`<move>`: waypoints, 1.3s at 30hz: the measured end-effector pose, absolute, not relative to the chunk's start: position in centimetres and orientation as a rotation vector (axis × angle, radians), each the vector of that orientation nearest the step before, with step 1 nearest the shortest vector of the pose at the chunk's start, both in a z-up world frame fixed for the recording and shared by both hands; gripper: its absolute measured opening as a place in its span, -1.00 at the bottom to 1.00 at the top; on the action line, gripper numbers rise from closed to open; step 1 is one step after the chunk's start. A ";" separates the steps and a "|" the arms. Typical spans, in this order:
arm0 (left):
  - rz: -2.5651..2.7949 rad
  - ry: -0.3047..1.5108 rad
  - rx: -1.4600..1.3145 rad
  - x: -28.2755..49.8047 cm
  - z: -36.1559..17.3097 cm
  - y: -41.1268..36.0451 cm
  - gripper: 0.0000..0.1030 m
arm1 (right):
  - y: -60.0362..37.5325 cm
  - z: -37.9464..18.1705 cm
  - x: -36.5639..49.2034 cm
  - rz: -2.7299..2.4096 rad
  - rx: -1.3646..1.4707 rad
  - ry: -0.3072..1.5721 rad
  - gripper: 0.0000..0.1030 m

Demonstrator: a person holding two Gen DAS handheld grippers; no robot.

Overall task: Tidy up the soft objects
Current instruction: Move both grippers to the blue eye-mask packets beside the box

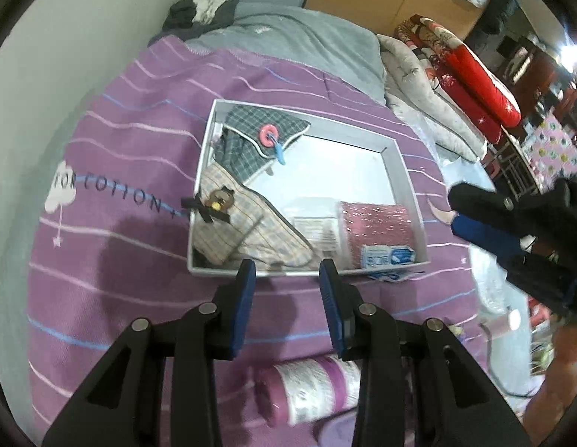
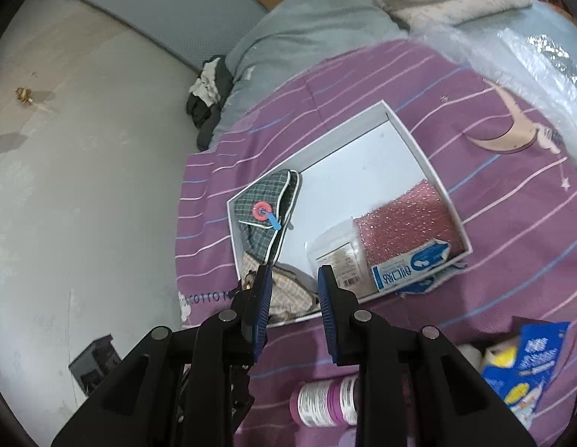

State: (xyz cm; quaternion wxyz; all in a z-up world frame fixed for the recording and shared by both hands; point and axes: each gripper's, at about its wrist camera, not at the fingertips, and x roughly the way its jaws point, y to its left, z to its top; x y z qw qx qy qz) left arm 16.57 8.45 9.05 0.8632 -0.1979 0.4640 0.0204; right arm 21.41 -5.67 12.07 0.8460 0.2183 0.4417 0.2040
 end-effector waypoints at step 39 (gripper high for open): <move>0.100 1.136 -0.227 16.4 9.6 0.5 -0.12 | -16.8 7.5 17.7 0.230 0.420 1.078 0.23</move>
